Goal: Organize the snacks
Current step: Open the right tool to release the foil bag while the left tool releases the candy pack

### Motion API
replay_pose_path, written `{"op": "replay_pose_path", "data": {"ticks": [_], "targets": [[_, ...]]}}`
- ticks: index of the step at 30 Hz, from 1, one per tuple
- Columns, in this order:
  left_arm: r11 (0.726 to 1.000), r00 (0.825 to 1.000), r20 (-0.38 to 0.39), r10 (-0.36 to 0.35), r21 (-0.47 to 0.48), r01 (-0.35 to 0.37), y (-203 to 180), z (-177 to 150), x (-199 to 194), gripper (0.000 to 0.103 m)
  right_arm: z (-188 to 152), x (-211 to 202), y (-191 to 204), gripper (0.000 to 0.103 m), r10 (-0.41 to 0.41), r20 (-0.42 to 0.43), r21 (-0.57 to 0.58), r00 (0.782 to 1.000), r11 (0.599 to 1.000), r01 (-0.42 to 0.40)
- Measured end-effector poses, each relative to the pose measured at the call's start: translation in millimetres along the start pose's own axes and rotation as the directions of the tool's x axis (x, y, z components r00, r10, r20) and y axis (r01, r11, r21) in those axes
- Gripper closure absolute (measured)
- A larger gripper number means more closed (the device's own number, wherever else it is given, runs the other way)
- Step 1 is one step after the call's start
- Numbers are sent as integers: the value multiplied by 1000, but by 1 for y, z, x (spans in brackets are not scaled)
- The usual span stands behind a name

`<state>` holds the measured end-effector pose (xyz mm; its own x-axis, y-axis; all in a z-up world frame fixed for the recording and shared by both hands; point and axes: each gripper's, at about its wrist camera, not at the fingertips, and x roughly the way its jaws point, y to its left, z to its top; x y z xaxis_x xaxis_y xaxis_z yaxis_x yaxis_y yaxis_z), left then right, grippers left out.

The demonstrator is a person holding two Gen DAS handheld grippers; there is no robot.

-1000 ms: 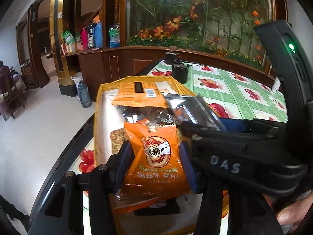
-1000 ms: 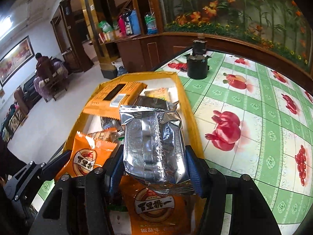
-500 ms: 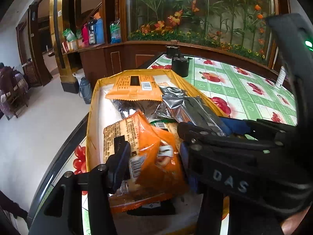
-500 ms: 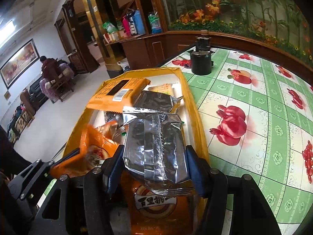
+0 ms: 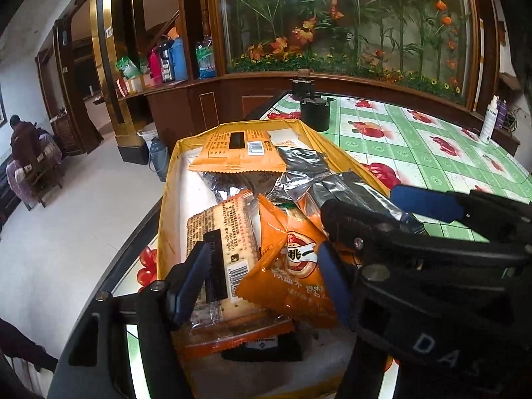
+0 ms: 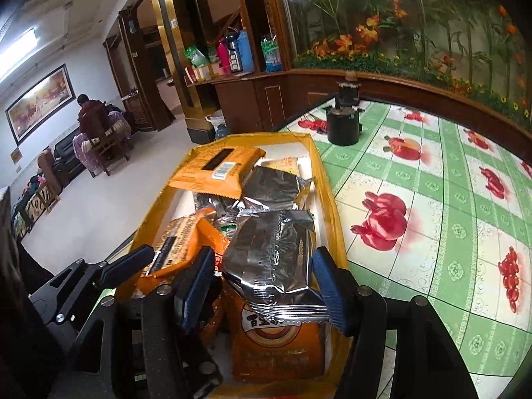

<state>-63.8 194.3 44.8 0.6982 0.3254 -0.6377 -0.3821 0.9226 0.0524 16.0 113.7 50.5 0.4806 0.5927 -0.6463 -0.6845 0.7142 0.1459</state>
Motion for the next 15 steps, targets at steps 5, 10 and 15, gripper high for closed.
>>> {"op": "replay_pose_path", "data": {"ticks": [5,10,15], "targets": [[1000,1000,15,23,19,-23,-1,0,-5,33,0,-6,1,37,8,20,4,1000,1000,-8],[999,999,19,38,19,-38,1,0,-7,32,1,-8,0,37,14,21,8,1000,1000,-15],[999,999,20,42,25,-43,2,-1,-7,29,1,-11,0,37,12,27,10,1000,1000,-12]]}}
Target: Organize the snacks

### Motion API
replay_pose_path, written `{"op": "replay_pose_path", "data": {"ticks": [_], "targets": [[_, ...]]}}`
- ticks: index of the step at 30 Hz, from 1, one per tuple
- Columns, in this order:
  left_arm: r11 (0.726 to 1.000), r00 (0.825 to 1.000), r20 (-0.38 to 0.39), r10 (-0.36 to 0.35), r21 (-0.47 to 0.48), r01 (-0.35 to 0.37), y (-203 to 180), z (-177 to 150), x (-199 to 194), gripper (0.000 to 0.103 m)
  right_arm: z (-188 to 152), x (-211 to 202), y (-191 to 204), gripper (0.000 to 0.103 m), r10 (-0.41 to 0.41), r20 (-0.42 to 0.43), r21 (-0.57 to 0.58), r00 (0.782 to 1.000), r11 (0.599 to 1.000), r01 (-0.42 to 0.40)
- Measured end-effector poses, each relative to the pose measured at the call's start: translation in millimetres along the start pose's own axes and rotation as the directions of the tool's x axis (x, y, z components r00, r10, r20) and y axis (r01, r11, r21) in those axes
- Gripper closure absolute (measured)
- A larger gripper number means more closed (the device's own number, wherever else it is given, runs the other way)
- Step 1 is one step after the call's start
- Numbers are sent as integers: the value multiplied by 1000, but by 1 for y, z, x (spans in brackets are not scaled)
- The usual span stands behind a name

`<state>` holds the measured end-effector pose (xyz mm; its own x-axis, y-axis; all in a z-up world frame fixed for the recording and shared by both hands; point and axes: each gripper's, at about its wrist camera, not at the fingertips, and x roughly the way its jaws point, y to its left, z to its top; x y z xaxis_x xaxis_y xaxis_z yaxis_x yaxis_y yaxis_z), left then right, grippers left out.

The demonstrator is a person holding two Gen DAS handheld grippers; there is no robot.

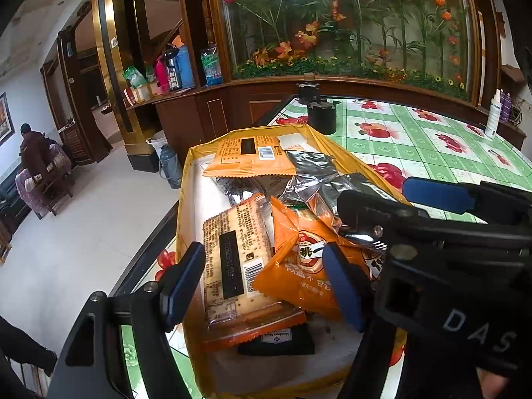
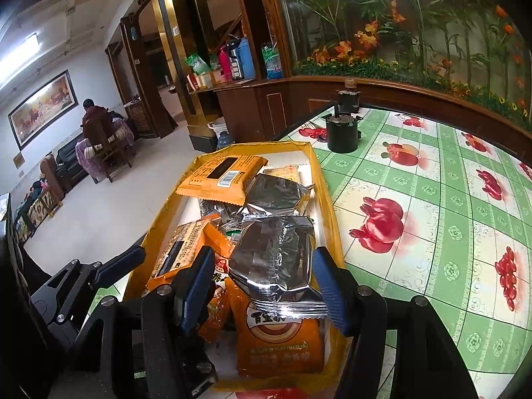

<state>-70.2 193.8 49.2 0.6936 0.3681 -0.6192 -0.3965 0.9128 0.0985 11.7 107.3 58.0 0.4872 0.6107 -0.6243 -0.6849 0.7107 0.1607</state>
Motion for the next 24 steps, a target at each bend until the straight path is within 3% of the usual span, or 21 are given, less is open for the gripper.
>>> {"op": "replay_pose_path", "data": {"ticks": [9,21,24], "targets": [[1000,1000,20,6,1,-6,3,1,-9,18,-2,-10,-4,37,-3,19,10,1000,1000,3],[1000,999,38,4,1,-4,0,-2,-21,13,-7,-32,-19,26,-23,69,51,997,998,20],[1000,999,47,5,-21,-4,4,-3,-26,11,-8,-40,-25,19,-21,85,75,996,997,15]]}}
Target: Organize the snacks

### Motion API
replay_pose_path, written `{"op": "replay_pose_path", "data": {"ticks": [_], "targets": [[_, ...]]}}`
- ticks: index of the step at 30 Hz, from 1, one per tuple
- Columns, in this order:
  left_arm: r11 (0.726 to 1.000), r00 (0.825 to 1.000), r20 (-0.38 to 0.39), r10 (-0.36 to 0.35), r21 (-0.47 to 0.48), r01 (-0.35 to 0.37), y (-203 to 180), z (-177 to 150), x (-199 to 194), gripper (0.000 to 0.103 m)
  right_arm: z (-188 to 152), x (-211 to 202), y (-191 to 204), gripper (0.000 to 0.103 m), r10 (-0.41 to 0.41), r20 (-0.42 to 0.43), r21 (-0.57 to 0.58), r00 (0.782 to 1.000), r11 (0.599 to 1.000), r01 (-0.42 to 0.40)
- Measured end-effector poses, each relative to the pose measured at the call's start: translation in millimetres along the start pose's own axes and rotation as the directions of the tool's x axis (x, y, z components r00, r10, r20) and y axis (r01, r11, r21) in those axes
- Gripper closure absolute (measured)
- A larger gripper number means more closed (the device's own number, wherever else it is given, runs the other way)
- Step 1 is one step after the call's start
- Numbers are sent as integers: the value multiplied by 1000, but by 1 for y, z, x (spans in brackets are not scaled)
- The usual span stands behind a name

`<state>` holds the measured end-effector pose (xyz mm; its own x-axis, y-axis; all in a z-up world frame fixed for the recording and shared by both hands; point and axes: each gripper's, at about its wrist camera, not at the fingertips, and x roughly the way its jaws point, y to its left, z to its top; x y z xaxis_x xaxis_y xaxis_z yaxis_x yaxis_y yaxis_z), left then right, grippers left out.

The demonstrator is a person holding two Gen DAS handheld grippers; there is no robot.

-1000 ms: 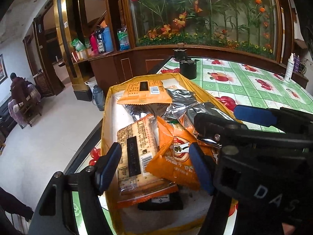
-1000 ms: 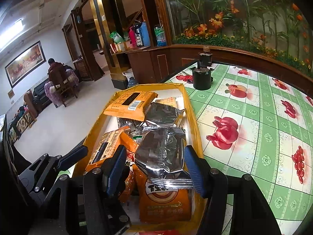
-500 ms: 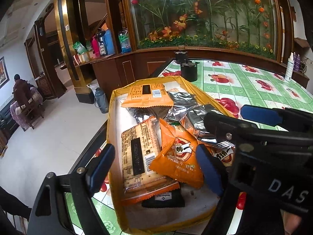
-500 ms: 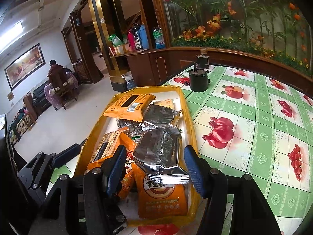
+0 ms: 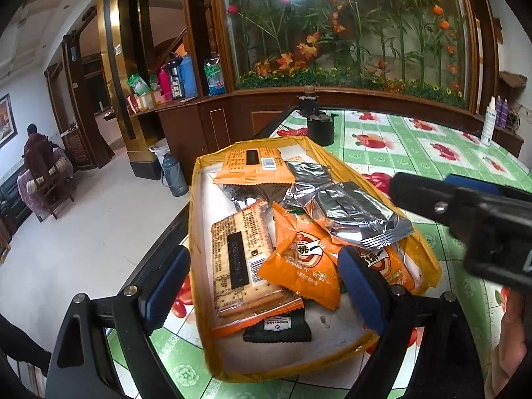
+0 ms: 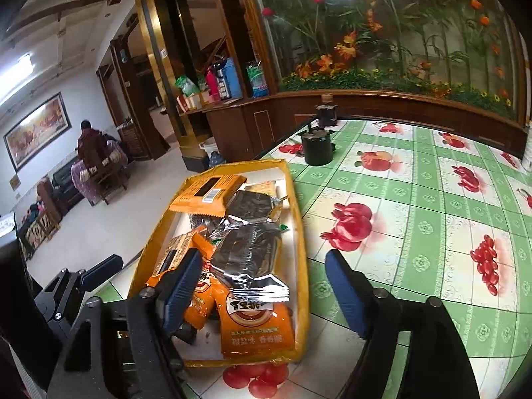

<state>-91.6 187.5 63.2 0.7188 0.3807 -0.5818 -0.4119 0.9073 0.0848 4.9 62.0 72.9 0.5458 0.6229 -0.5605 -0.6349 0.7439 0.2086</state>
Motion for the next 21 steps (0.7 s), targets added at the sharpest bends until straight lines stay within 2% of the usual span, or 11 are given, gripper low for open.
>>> {"op": "replay_pose_path", "data": {"ticks": [1,4,6,10,12,17,21], "targets": [[1000,1000,-6,-2,-18,2,3,0,-1,7,0,-3,-3,16,3,6,10,1000,1000,-3],[997,999,-16,-32,-73,31,14,1,-5,6,0,-12,-10,13,-11,32,33,999,999,10],[995,1000,-24,-13,-101,11,21,4,-6,0,-2,-18,-14,11,-31,46,43,998,999,29],[986,1000,11,-27,-165,28,38,5,-15,0,-6,-31,-22,10,-69,71,59,995,996,65],[987,999,34,-20,-157,25,41,5,-21,0,-8,-38,-25,10,-87,84,60,993,995,83],[994,992,106,63,-94,-53,39,4,-38,0,-19,-52,-26,9,-107,95,58,990,993,102],[993,996,92,19,-115,-9,47,3,-44,0,-33,-57,-19,9,-132,74,15,988,991,131]]}}
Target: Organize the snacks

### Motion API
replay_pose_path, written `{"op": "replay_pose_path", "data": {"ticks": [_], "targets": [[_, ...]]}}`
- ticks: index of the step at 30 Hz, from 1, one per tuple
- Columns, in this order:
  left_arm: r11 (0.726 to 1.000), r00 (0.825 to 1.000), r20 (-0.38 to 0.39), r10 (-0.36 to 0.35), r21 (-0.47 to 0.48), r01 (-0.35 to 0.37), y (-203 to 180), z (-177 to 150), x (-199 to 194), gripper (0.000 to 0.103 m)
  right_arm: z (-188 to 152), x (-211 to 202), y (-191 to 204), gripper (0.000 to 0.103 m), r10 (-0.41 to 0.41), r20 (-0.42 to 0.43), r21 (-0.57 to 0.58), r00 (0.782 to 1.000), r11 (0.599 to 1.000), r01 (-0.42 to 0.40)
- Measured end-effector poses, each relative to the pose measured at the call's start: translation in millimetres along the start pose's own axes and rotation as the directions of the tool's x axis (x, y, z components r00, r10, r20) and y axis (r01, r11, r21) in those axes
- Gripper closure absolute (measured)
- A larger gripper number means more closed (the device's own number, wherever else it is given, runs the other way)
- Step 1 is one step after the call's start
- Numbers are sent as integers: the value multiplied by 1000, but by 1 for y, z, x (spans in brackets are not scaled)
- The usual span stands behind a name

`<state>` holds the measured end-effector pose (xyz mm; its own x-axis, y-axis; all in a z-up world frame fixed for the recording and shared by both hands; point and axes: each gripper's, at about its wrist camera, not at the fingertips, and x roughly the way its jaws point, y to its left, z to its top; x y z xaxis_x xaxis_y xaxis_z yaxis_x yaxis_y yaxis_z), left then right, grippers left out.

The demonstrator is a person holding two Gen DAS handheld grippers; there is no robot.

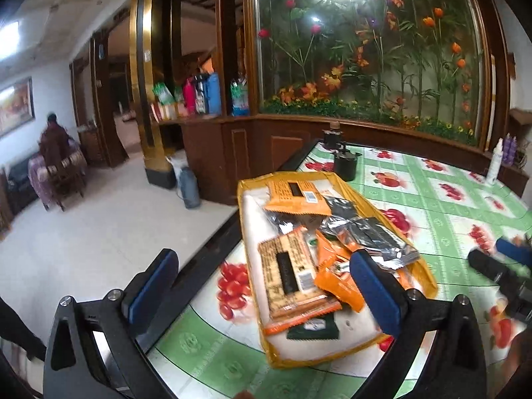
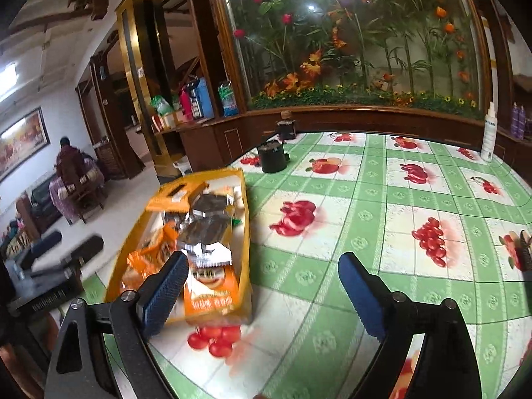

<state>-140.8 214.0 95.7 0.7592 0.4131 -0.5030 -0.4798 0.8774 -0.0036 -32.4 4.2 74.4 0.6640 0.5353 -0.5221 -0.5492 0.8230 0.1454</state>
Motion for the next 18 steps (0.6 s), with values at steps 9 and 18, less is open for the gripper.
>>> {"op": "replay_pose_path", "data": {"ticks": [9,18], "targets": [[982,985,-72,155,-93,-162,25,-8,12,0,-18,-10,24,9,-30,23,-130,999,991,33],[968,964,-91,251,42,-248,16,-14,29,0,-31,-10,56,9,-13,25,-283,1000,959,19]]}}
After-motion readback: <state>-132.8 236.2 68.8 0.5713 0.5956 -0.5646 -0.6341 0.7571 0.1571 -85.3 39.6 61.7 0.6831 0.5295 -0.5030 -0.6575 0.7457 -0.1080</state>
